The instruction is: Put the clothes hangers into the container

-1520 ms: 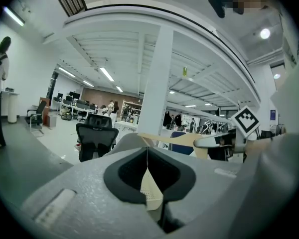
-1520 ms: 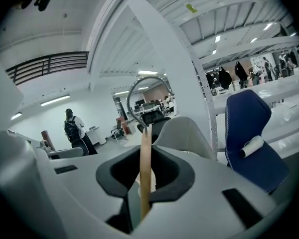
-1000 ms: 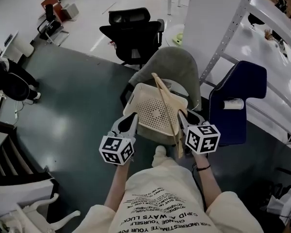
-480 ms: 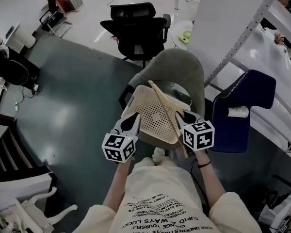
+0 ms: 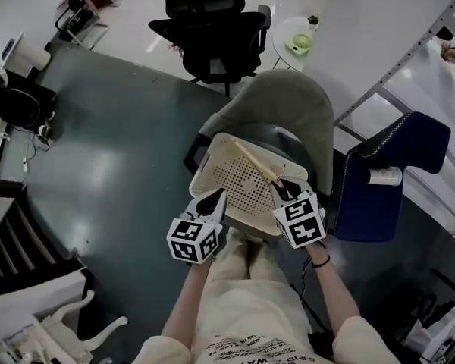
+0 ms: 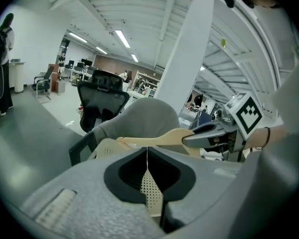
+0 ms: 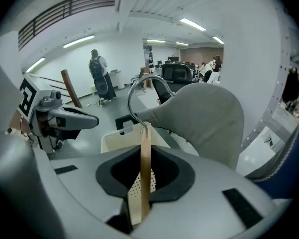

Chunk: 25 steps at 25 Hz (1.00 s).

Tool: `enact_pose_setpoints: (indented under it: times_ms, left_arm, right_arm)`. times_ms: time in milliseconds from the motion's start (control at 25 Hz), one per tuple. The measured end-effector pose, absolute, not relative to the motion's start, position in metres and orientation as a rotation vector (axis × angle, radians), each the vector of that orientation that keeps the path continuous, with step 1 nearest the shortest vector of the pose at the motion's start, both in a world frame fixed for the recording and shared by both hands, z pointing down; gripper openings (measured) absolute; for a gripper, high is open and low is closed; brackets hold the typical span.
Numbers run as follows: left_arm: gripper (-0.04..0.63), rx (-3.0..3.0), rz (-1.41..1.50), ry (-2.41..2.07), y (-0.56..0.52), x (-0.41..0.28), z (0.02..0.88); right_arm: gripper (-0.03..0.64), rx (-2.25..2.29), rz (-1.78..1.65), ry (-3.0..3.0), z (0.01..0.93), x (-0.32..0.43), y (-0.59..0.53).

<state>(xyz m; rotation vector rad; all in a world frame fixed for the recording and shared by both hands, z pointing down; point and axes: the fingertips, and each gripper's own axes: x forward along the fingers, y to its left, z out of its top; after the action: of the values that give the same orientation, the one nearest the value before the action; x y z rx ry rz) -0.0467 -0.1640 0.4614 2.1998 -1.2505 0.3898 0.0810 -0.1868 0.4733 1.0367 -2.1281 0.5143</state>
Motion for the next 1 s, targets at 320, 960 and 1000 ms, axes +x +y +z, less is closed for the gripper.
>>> enact_pose_setpoints:
  times_ms: [320, 960, 1000]
  left_arm:
    - [0.023, 2.122, 0.4, -1.221, -0.17, -0.057, 0.5]
    - [0.023, 2.095, 0.363, -1.212, -0.171, -0.071, 0.543]
    - [0.023, 2.092, 0.359, -1.214, -0.171, -0.072, 0.545]
  right_arm:
    - [0.056, 0.902, 0.213, -2.053, 0.49, 0.053, -0.195]
    - [0.057, 0.767, -0.18, -1.9, 0.553, 0.028, -0.179]
    - [0.057, 0.772, -0.198, -1.897, 0.555, 0.027, -0.179]
